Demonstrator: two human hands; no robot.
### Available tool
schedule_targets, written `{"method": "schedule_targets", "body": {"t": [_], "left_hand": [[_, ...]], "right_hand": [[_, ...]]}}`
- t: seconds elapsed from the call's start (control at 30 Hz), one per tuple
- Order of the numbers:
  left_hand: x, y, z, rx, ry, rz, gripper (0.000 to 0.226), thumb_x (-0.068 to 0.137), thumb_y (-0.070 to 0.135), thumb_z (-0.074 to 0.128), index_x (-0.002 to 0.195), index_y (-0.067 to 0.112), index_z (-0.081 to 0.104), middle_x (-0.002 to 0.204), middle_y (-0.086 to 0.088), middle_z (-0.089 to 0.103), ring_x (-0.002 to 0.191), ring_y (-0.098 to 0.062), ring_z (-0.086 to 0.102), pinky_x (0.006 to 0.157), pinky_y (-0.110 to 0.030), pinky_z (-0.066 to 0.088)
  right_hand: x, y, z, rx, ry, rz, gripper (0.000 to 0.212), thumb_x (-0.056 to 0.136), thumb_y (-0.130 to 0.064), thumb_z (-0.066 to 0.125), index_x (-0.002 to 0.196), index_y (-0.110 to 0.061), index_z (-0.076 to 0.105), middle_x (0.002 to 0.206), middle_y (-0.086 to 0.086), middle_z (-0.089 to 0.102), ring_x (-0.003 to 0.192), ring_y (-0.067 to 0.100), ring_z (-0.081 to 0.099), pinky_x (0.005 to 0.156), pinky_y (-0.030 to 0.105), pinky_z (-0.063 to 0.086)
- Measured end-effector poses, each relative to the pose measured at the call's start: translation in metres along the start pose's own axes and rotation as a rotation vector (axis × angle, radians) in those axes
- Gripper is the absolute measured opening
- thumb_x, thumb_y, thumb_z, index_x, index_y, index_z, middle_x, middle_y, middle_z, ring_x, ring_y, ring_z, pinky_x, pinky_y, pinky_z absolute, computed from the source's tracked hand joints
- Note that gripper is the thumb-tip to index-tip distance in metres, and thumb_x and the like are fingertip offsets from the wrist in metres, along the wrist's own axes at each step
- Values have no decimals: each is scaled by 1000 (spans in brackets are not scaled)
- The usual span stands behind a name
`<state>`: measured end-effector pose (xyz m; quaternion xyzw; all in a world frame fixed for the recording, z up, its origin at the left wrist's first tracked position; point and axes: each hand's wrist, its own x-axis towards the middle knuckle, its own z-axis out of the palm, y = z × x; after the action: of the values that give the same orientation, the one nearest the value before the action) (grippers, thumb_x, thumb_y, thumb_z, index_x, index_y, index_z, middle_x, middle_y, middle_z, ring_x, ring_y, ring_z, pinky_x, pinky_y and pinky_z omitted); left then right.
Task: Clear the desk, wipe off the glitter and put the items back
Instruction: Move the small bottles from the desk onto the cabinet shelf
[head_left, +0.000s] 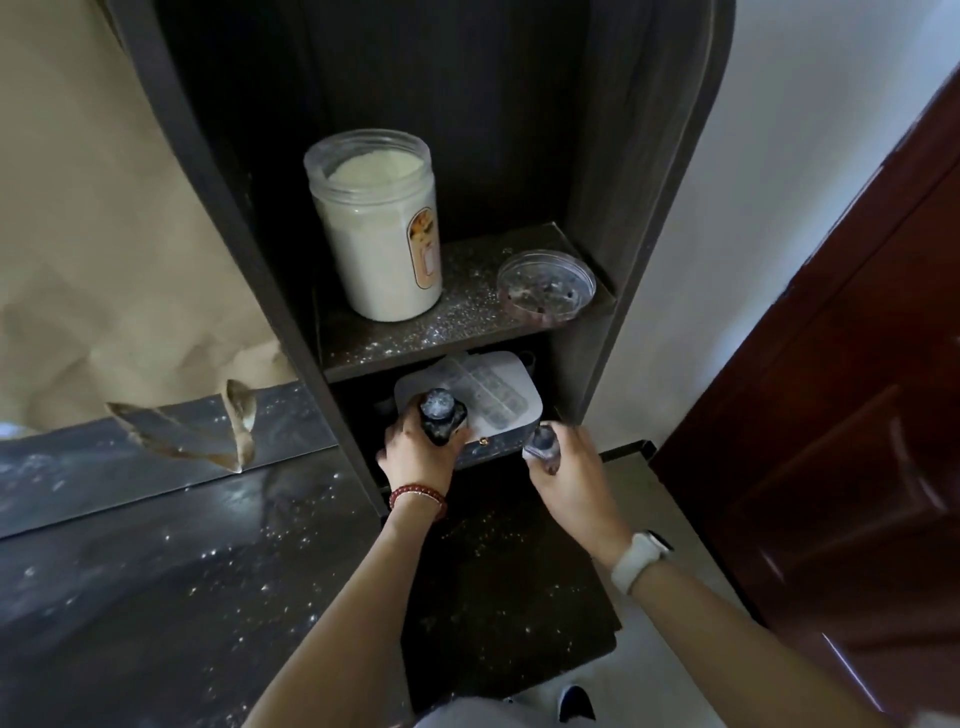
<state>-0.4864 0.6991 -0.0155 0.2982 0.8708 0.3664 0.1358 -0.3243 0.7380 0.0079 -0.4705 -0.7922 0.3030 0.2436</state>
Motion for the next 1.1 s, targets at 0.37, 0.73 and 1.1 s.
{"method": "schedule_targets", "body": {"t": [0.37,0.73,1.1], "left_hand": [[2,-2,1,89,-4,-4,82,71,44,72,137,14,34,135,-10,42,124,-27,39,97,-43,35],[2,-3,1,104,21,9,82,69,43,74,136,14,37,131,-11,46,119,-28,45,95,-42,40],[2,-4,1,89,28,5,81,68,46,74,135,15,39,131,-8,46,120,-27,45,95,-41,39]], "right_hand": [[45,9,21,-137,153,45,37,86,-14,60,118,1,51,111,21,51,103,34,51,80,36,45],[64,-2,30,-31,84,91,41,89,-18,57,124,-1,46,121,19,45,114,33,44,86,37,40],[85,-3,27,11,80,35,42,86,0,52,127,-4,45,124,19,38,104,36,51,85,36,42]]}}
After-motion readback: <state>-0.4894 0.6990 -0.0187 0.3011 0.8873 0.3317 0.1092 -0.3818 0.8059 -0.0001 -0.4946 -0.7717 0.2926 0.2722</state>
